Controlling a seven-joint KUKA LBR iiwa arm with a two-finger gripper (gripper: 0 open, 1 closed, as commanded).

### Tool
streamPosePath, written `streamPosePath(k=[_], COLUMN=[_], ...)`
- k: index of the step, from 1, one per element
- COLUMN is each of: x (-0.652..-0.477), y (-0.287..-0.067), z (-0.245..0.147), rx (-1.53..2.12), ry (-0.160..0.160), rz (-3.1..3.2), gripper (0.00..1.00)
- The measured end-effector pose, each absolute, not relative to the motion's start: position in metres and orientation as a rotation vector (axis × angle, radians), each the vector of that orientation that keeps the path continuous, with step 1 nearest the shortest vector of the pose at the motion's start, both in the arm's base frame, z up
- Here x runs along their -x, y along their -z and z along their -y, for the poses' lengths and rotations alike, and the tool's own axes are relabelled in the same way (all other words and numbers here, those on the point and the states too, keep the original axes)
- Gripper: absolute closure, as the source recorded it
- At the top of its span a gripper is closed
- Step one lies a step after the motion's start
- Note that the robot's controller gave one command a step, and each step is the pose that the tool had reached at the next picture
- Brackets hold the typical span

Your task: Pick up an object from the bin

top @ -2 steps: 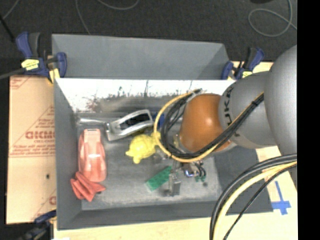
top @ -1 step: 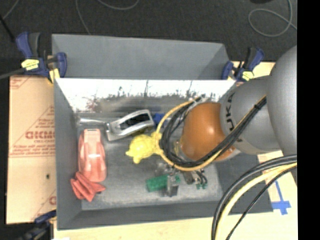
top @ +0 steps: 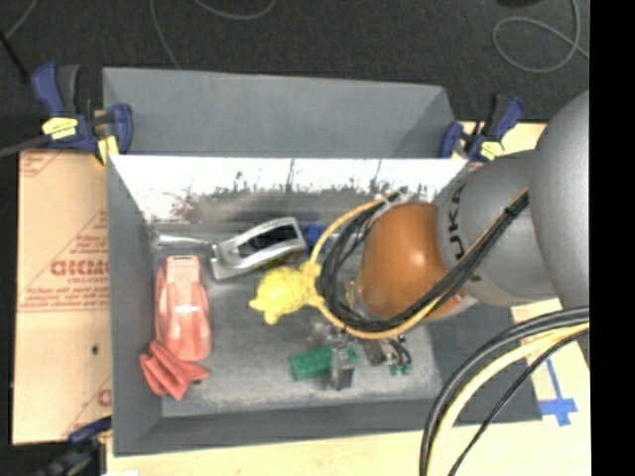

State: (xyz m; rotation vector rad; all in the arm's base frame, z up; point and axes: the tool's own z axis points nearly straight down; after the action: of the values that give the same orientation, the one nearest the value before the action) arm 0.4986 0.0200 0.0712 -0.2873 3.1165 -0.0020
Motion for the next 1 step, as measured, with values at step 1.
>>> streamPosePath(k=[1], x=[-0.4976], y=[-0.0747], z=[-0.02], rx=[0.288], ry=[0.002], rz=[-3.119], gripper=[1.0])
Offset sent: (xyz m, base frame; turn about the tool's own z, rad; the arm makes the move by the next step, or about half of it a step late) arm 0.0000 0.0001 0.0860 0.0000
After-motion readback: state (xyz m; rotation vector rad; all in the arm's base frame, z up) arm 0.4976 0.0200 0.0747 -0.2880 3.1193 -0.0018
